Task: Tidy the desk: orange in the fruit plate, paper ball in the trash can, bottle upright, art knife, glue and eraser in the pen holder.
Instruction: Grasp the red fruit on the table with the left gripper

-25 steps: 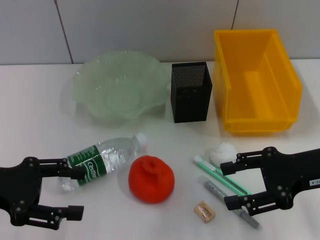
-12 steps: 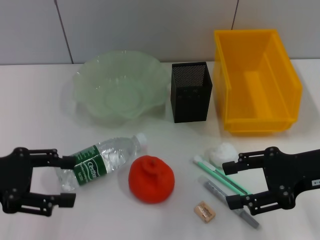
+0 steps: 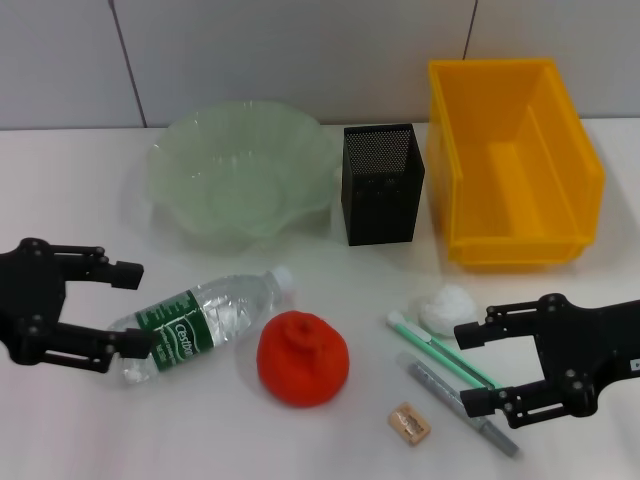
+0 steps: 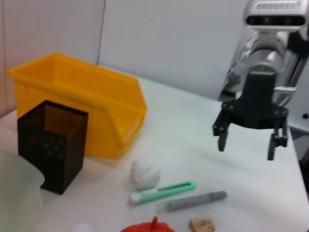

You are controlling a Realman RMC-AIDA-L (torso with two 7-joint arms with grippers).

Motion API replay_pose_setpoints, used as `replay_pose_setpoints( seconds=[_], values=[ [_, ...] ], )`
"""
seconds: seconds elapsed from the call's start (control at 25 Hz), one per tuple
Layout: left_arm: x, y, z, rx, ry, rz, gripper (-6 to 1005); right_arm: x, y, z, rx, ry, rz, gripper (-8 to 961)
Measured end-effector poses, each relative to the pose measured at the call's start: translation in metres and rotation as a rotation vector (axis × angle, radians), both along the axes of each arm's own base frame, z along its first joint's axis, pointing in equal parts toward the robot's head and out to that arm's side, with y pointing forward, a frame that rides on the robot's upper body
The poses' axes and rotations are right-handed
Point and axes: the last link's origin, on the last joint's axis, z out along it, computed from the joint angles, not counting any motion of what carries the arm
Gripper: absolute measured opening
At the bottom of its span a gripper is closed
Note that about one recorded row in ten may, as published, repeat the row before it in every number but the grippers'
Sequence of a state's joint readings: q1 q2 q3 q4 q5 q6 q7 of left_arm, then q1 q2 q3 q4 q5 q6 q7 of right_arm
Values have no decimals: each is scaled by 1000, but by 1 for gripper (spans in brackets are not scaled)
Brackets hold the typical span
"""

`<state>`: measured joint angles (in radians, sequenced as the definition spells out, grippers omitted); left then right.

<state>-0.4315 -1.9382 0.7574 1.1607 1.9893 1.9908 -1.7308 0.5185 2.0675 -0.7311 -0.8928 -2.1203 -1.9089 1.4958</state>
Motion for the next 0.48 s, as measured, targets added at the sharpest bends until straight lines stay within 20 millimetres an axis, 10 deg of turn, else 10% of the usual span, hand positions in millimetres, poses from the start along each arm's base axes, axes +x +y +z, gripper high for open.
replay_pose_setpoints(
  seconds=[0.48],
  values=[
    [35, 11, -47, 20, 47, -93, 790, 11, -4, 4, -24, -74, -32, 743]
  ],
)
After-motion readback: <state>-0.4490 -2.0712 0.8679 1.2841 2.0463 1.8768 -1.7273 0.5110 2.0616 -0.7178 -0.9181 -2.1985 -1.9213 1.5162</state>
